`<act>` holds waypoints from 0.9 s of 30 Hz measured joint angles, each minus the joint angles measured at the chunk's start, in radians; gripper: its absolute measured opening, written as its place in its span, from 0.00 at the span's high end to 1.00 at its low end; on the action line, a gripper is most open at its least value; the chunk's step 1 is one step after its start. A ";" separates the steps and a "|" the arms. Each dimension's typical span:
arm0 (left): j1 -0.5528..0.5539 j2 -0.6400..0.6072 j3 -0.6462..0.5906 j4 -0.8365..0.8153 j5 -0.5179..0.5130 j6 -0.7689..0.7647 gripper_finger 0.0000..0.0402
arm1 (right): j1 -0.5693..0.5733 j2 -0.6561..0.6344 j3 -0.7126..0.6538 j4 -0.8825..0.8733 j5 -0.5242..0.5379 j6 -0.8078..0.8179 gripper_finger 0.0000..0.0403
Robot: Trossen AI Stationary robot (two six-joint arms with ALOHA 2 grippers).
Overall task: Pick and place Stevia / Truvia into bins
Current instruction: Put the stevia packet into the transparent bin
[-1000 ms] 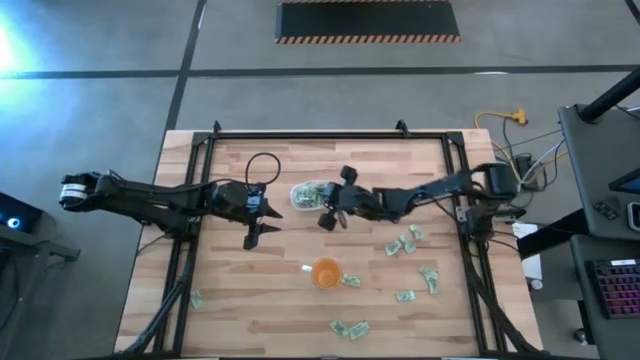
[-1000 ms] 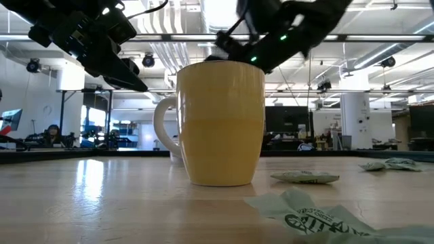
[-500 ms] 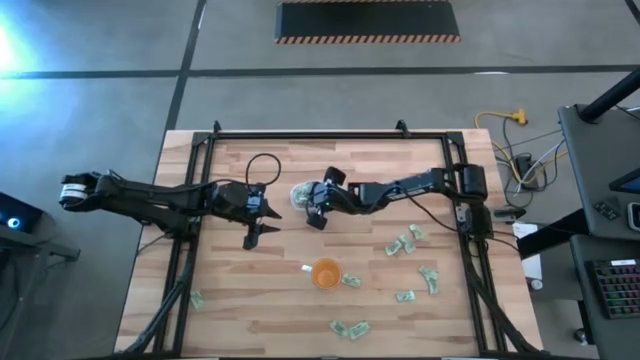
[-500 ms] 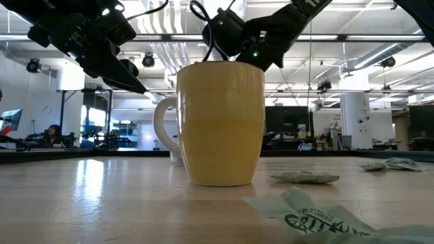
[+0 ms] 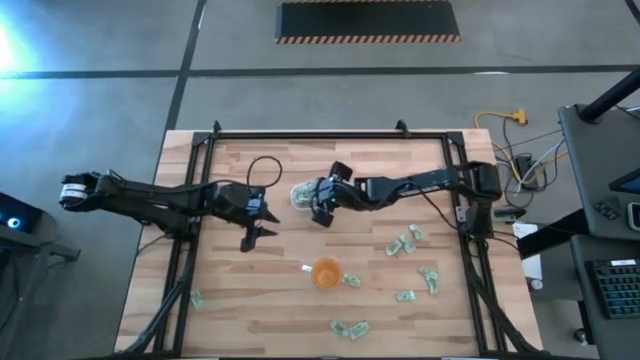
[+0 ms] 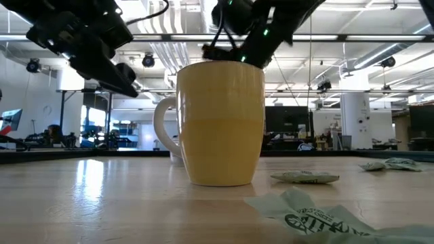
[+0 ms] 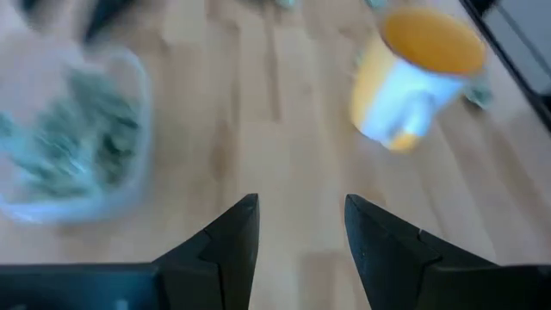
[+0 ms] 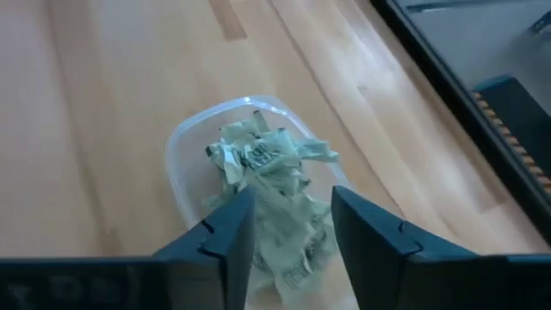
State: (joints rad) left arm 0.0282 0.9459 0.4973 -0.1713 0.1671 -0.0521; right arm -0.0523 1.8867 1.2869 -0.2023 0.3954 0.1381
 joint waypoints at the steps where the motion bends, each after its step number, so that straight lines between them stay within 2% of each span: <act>1: -0.005 0.000 0.000 -0.021 0.019 -0.010 0.61 | 0.009 -0.018 0.000 -0.017 0.001 0.001 0.63; 4: -0.034 0.000 0.007 -0.070 0.045 -0.043 0.61 | 0.053 -0.076 -0.008 -0.068 0.020 0.011 0.61; 10: -0.165 0.000 0.015 -0.110 0.050 -0.112 0.61 | 0.173 -0.183 -0.042 -0.156 0.157 0.024 0.62; 16: -0.310 0.000 0.016 -0.110 0.049 -0.189 0.61 | 0.281 -0.256 -0.095 -0.204 0.171 0.060 0.65; 22: -0.431 0.003 0.043 -0.252 0.044 -0.422 0.61 | 0.359 -0.292 -0.157 -0.206 0.178 0.064 0.67; 27: -0.543 0.007 0.048 -0.349 0.038 -0.638 0.61 | 0.375 -0.302 -0.176 -0.208 0.184 0.064 0.69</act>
State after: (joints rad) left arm -0.5148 0.9530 0.5452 -0.5202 0.2050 -0.6899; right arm 0.3229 1.5848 1.1110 -0.4099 0.5797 0.2024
